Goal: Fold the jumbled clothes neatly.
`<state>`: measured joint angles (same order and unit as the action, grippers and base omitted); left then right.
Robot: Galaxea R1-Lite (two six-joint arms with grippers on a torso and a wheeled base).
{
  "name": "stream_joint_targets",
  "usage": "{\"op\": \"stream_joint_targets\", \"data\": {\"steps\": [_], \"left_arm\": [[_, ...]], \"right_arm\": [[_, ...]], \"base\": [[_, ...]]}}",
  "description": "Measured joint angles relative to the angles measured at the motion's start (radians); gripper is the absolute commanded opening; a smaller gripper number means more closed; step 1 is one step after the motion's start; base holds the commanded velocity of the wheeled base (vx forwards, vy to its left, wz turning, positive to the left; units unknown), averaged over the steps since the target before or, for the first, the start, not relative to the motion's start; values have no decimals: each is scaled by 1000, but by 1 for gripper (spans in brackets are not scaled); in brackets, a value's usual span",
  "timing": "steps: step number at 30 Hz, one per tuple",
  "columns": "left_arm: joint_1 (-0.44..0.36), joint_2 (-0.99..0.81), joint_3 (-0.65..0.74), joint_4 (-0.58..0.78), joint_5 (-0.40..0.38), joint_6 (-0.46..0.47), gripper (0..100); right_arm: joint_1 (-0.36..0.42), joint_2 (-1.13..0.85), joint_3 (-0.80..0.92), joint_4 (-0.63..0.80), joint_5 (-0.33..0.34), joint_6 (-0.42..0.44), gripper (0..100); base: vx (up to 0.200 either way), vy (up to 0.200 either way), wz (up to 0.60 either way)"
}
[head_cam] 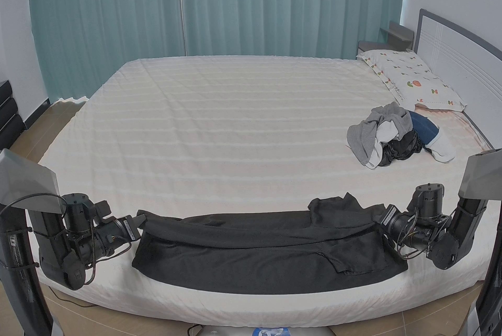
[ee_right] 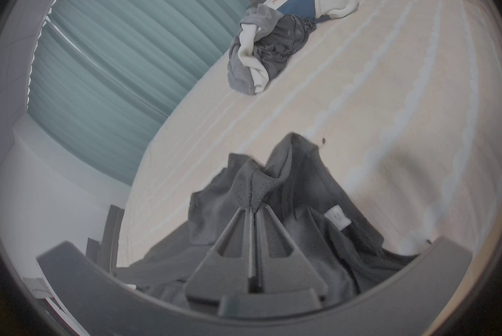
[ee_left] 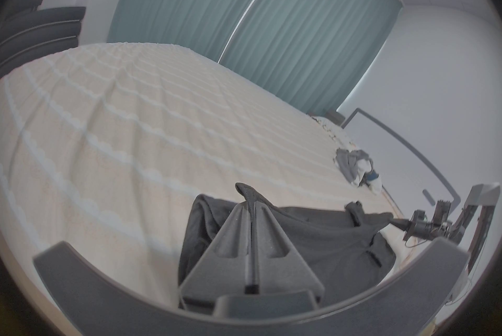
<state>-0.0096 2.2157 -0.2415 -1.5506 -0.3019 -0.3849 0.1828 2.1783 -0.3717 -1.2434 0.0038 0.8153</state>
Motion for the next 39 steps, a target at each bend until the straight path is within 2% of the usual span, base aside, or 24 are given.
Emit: {"op": "stream_joint_targets", "data": {"steps": [8,26,27,28,33,39], "left_arm": [[14,39,27,6,-1,86,0],[47,97,41,5,0,163,0],[47,100,45,3,0,165,100],[46,102,50,2,0,169,100],[47,107,74,-1,0,219,100],[66,92,82,-2,-4,222,100]], "right_arm": [[8,38,43,-18,2,-3,0],[-46,20,73,-20,22,0,0],[-47,21,75,-19,23,0,0],[-47,23,75,-20,24,-1,100],[-49,40,76,-26,27,-4,100],[-59,2,95,-66,34,-5,100]], "base": [[0,0,0],[0,0,0],[0,0,0],[0,0,0],[0,0,0],[0,0,0]]}}
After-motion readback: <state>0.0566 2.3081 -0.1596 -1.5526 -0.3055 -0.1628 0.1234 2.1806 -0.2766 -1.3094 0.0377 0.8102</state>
